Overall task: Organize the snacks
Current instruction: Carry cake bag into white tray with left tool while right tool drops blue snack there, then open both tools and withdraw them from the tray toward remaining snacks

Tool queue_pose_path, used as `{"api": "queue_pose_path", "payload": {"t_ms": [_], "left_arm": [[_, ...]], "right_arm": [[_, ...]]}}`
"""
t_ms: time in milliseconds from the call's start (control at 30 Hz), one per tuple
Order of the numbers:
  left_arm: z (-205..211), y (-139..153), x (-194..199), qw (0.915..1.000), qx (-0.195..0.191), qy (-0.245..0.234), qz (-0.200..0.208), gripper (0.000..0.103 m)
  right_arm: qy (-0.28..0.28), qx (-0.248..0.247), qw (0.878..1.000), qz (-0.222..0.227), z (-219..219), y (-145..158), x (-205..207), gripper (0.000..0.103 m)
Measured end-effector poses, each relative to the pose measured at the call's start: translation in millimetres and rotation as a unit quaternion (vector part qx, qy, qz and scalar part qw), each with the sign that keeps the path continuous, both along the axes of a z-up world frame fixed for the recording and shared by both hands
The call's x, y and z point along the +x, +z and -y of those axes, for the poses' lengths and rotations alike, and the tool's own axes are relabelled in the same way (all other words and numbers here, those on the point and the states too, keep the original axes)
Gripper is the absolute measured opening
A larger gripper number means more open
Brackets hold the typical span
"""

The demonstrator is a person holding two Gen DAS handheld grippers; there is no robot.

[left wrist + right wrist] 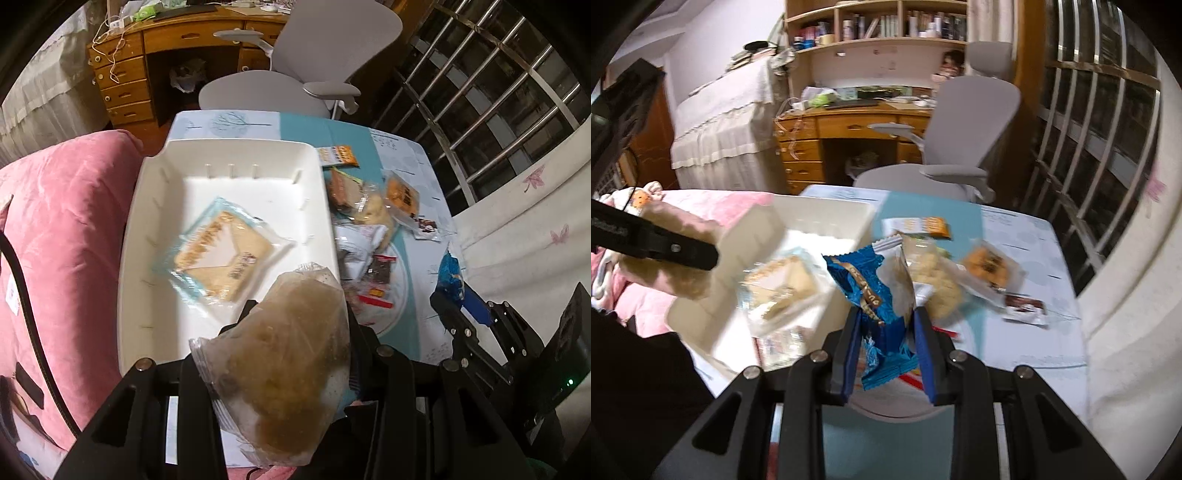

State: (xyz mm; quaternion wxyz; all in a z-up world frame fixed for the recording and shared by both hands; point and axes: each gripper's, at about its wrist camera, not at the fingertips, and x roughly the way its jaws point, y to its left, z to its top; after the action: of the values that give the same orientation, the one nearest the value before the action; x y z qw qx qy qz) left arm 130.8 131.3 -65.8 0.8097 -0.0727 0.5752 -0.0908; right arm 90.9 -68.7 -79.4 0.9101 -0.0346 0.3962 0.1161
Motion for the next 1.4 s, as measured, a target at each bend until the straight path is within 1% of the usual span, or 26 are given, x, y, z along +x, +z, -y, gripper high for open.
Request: {"api": "queue_pose_path", "payload": {"t_ms": [200,300,400,433,467,500,533,567,600,733,933,1200,1400], "left_arm": [[-37,-5,-8,0.9999,0.007,-0.008,0.005,0.04],[-50,-9,-11,0.9996,0.021,-0.017,0.012,0.04],[-62,-15,-11,0.9994,0.03,-0.018,0.007,0.041],[-65,-17,-11,0.9993,0.032,-0.017,0.004,0.048],[-69,-19,-11,0.9994,0.031,-0.017,0.001,0.064],[-72,-20,-11,0.9994,0.029,-0.017,-0.001,0.073],[-74,-21,-11,0.9994,0.029,-0.017,0.0,0.081],[-75,-21,-11,0.9994,0.03,-0.019,0.001,0.082],[-75,-21,-12,0.9993,0.031,-0.022,0.002,0.082],[-69,-24,-12,0.9988,0.034,-0.035,-0.002,0.085],[-52,-31,-14,0.9979,0.032,-0.054,-0.011,0.086],[-21,-42,-20,0.9966,0.027,-0.072,-0.029,0.087],[6,-42,-23,0.9967,0.023,-0.074,-0.022,0.087]], "right_arm": [[0.022,0.02,1.0,-0.003,-50,-4,-7,0.028],[0.029,0.032,0.999,-0.01,-70,-10,-9,0.028],[0.037,0.037,0.998,-0.021,-91,-17,-13,0.028],[0.038,0.039,0.998,-0.023,-96,-19,-13,0.028],[0.038,0.043,0.998,-0.027,-101,-22,-14,0.029],[0.036,0.044,0.998,-0.031,-103,-24,-14,0.036],[0.029,0.042,0.998,-0.039,-106,-28,-14,0.052],[0.022,0.038,0.998,-0.046,-108,-32,-14,0.057],[0.019,0.039,0.998,-0.048,-108,-34,-16,0.058],[-0.002,0.044,0.998,-0.053,-105,-38,-24,0.058],[-0.038,0.046,0.996,-0.067,-91,-45,-34,0.058],[-0.075,0.049,0.991,-0.104,-65,-59,-52,0.058],[-0.092,0.051,0.987,-0.119,-39,-63,-56,0.058]]}}
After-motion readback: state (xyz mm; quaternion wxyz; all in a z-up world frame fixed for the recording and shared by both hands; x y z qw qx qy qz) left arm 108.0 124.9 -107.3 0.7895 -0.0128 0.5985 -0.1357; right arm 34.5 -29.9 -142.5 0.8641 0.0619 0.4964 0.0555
